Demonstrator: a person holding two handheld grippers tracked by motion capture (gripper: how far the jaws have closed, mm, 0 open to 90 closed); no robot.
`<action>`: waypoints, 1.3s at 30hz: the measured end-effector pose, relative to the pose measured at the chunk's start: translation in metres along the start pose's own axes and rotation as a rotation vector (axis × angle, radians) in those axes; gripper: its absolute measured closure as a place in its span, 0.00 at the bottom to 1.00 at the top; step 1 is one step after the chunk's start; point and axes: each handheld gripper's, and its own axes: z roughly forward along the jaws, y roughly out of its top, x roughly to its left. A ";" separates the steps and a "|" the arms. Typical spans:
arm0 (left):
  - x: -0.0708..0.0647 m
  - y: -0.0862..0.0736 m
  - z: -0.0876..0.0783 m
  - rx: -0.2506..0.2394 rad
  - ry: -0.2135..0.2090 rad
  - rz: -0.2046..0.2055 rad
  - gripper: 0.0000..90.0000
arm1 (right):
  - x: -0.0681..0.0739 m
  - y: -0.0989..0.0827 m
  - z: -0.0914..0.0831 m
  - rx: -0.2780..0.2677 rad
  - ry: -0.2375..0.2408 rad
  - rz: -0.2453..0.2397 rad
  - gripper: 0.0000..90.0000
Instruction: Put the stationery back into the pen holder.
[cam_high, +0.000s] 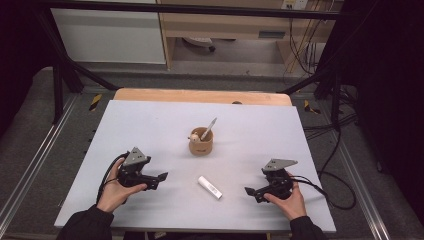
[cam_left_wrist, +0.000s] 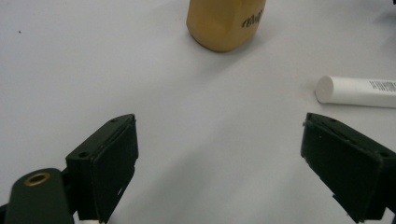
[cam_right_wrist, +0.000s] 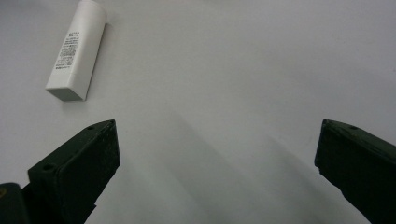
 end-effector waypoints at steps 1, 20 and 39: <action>0.000 -0.002 0.000 0.002 0.002 0.000 0.12 | 0.002 0.002 0.001 0.001 -0.001 0.000 0.01; 0.002 -0.024 -0.015 0.026 0.007 -0.001 0.10 | 0.039 0.042 0.019 0.087 0.025 0.021 0.02; 0.006 -0.027 -0.020 0.020 0.008 -0.007 0.10 | 0.085 0.097 0.051 0.198 0.025 -0.047 0.19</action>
